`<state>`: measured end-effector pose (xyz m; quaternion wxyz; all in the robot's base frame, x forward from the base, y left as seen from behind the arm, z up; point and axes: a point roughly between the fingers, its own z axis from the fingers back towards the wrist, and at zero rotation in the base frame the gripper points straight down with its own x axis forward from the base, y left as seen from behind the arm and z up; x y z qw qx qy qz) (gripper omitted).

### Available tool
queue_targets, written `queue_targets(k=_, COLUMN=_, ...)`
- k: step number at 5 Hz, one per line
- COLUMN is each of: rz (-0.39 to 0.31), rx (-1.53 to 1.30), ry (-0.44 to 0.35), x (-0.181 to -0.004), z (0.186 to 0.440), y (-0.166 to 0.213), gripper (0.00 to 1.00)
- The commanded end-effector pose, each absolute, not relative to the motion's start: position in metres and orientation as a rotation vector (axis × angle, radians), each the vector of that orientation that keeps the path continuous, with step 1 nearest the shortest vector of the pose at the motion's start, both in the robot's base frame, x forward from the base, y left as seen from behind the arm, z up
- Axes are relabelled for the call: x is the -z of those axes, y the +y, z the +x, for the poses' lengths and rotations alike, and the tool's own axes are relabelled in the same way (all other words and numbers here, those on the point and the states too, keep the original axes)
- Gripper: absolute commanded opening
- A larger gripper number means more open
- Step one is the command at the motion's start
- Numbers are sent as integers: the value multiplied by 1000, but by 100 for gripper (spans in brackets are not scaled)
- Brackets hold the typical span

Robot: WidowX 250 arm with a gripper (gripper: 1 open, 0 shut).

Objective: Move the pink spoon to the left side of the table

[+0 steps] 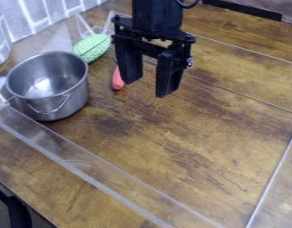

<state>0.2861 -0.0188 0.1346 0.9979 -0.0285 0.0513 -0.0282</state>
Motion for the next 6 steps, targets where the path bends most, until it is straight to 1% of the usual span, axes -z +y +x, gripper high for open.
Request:
queue_targets(k=1, rz=-54, rx=38, ry=26, x=-155, z=284, y=-8, gripper=100)
queue_targets(k=2, rz=-52, rx=33, ry=29, x=-156, z=282, y=-4, gripper=100)
queue_targets(k=4, rz=-30, rx=67, ry=31, x=-129, z=296, y=5, gripper=100)
queue_targets(k=5, rz=-15, rx=64, ry=32, x=-127, z=304, y=13, gripper=100)
queue_targets(k=6, rz=-8, rx=45, ry=22, x=-131, z=311, y=23, gripper=100)
